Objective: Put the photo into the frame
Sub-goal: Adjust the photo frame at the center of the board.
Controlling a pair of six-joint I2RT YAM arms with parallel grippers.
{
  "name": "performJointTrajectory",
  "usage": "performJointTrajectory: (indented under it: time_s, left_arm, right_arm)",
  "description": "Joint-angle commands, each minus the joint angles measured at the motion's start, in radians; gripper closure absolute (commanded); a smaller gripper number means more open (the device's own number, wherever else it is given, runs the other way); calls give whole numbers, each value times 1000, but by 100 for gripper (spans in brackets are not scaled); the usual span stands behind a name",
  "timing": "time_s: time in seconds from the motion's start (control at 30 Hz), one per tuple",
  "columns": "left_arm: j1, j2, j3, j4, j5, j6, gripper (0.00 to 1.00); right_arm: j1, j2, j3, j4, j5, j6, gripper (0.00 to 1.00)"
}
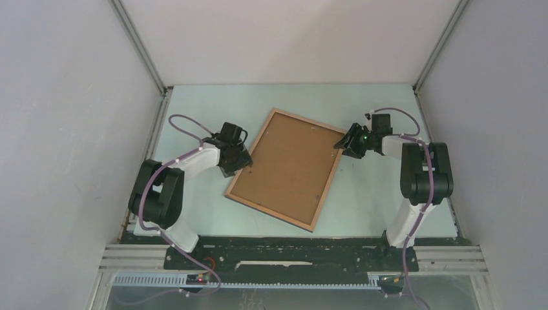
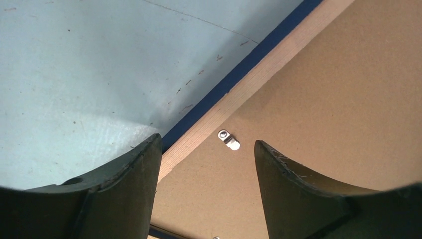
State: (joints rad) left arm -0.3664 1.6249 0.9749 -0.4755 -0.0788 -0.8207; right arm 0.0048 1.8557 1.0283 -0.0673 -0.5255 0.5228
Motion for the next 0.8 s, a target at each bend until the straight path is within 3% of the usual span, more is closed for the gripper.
performJointTrajectory:
  time_s: [0.0, 0.77]
  left_arm:
    - [-24, 40, 73, -17, 14, -72, 32]
    - [-75, 91, 127, -134, 20, 37, 33]
  right_arm:
    - [3, -26, -5, 48, -49, 17, 42]
    - [4, -29, -6, 45, -42, 18, 44]
